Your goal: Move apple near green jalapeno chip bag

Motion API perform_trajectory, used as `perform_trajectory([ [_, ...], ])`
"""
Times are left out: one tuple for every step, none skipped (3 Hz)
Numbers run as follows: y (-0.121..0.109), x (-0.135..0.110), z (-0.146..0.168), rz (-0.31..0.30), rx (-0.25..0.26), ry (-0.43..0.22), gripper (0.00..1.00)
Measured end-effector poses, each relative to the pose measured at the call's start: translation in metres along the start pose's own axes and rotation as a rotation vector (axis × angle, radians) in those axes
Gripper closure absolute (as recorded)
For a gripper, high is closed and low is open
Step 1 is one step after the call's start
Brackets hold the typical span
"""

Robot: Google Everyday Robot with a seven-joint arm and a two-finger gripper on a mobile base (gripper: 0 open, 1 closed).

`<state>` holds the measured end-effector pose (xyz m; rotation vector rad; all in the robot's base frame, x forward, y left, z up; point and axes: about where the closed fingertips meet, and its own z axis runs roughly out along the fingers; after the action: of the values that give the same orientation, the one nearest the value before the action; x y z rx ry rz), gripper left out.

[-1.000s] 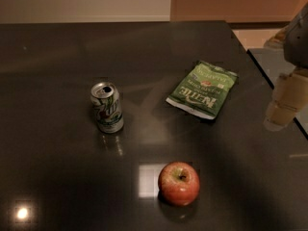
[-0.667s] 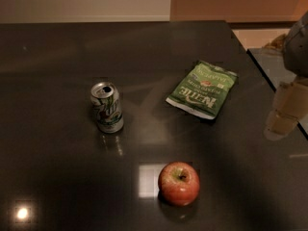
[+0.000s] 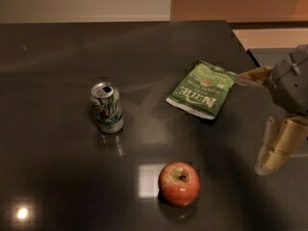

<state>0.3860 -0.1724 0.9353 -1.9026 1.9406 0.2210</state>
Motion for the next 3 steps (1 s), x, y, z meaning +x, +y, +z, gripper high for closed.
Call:
perform_trajectory([
  [0.024,-0.011,0.022,-0.055,-0.05,-0.084,0.0],
  [0.044,-0.022,0.041,-0.086,-0.098,-0.135,0.0],
  [0.06,-0.036,0.06,-0.107,-0.138,-0.177,0.0],
])
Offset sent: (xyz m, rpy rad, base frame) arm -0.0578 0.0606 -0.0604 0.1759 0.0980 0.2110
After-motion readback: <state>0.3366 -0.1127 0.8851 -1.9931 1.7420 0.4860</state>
